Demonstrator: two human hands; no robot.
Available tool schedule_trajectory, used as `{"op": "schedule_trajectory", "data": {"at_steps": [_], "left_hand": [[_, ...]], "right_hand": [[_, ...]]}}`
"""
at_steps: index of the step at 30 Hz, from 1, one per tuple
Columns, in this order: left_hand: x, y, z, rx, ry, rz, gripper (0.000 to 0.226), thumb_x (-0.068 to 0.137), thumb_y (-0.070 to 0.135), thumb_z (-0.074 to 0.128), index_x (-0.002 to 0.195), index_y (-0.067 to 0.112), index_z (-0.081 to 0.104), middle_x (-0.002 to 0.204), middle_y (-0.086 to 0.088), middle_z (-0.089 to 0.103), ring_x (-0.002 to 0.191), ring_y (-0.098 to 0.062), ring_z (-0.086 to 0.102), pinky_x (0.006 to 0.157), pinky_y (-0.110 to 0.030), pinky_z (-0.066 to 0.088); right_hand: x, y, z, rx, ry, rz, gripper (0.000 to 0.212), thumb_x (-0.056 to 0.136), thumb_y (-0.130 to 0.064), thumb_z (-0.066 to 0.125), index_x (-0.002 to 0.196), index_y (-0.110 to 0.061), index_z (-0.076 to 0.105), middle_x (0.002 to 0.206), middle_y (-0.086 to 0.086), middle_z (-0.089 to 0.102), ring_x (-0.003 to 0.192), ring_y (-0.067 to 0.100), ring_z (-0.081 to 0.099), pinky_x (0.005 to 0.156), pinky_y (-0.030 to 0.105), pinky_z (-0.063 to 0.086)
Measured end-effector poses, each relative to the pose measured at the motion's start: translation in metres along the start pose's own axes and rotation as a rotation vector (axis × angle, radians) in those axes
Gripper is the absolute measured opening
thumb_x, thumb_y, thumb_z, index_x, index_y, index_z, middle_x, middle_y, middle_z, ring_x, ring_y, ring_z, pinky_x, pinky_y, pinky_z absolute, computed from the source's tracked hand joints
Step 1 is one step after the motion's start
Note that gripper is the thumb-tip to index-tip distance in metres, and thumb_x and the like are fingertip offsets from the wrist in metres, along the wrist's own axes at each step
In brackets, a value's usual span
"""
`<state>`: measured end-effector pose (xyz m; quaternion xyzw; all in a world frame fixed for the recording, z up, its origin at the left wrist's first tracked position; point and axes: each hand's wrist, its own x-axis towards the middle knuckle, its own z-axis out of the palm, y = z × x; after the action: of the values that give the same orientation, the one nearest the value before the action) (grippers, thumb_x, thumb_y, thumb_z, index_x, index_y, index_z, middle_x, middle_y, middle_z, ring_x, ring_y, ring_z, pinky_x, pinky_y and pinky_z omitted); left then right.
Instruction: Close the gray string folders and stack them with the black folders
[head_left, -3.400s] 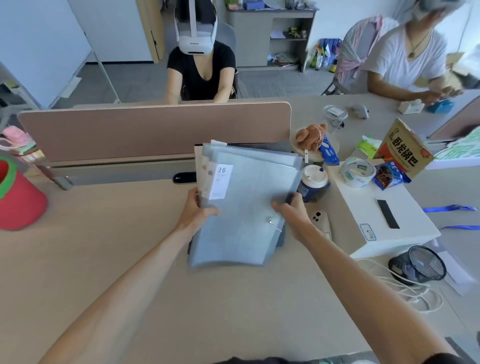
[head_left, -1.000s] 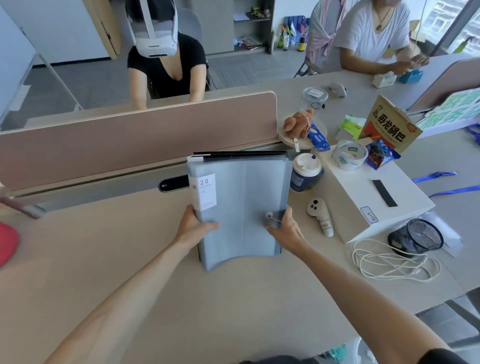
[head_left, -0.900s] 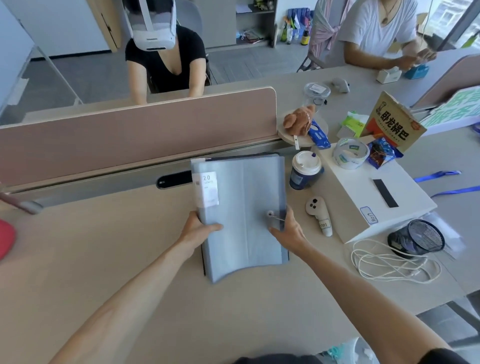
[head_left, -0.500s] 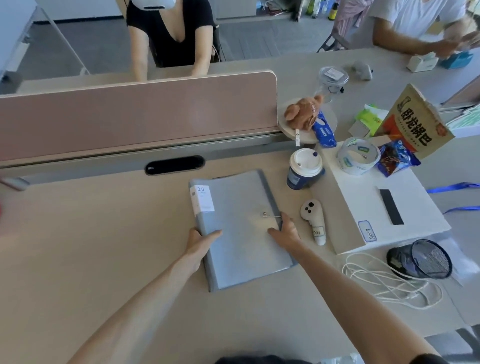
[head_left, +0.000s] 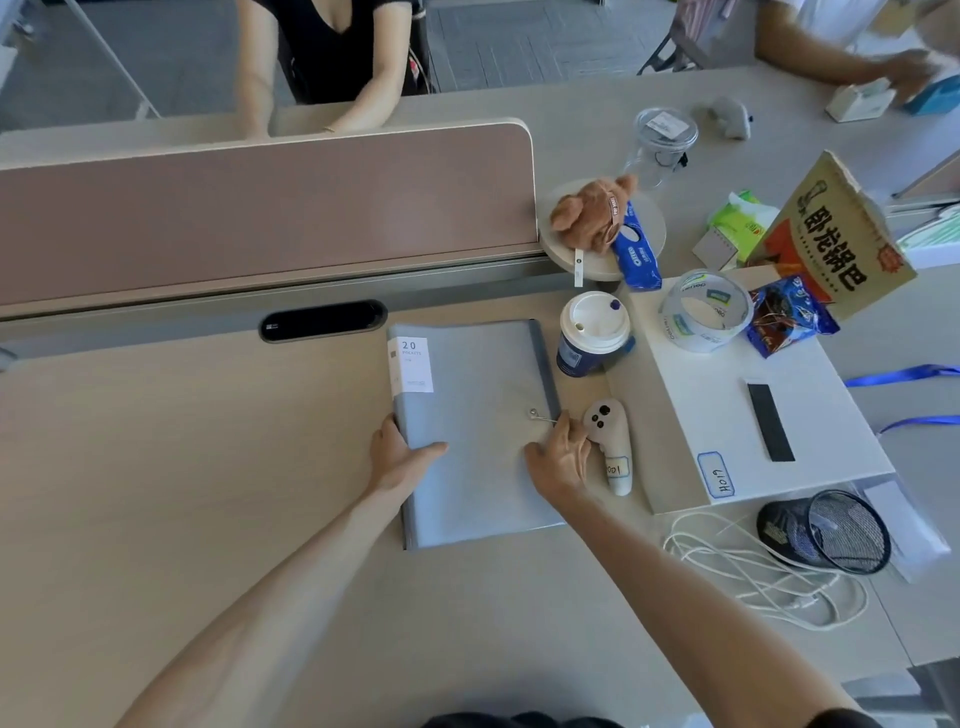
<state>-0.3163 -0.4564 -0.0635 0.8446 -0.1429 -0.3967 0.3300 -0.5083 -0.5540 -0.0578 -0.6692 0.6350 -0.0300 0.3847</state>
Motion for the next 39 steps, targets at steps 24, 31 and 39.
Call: {"op": "schedule_trajectory", "data": {"at_steps": [24, 31, 39], "left_hand": [[-0.023, 0.035, 0.002, 0.110, -0.108, -0.008, 0.082, 0.063, 0.045, 0.072, 0.129, 0.011, 0.036, 0.129, -0.010, 0.043, 0.122, -0.028, 0.046, 0.103, -0.047, 0.043], [-0.039, 0.029, -0.012, 0.024, -0.143, 0.091, 0.055, 0.076, 0.047, 0.051, 0.119, 0.013, 0.048, 0.121, -0.006, 0.059, 0.110, -0.026, 0.059, 0.094, -0.040, 0.047], [-0.072, 0.017, -0.033, 0.126, -0.071, 0.235, 0.044, 0.102, 0.025, 0.031, 0.143, 0.010, 0.036, 0.143, 0.006, 0.041, 0.131, -0.014, 0.038, 0.105, -0.026, 0.028]], "right_hand": [[-0.002, -0.003, -0.005, -0.216, 0.087, -0.050, 0.058, 0.093, -0.025, 0.042, 0.143, 0.000, 0.026, 0.146, 0.018, 0.033, 0.132, 0.040, 0.032, 0.104, 0.046, 0.032], [-0.014, -0.011, -0.008, -0.199, 0.089, -0.166, 0.049, 0.093, -0.020, 0.045, 0.139, -0.006, 0.037, 0.151, 0.021, 0.028, 0.140, 0.037, 0.021, 0.110, 0.047, 0.029], [-0.043, -0.046, -0.011, -0.138, 0.012, -0.335, 0.038, 0.096, -0.016, 0.043, 0.133, -0.009, 0.051, 0.148, 0.015, 0.037, 0.136, 0.035, 0.030, 0.113, 0.042, 0.026]]}}
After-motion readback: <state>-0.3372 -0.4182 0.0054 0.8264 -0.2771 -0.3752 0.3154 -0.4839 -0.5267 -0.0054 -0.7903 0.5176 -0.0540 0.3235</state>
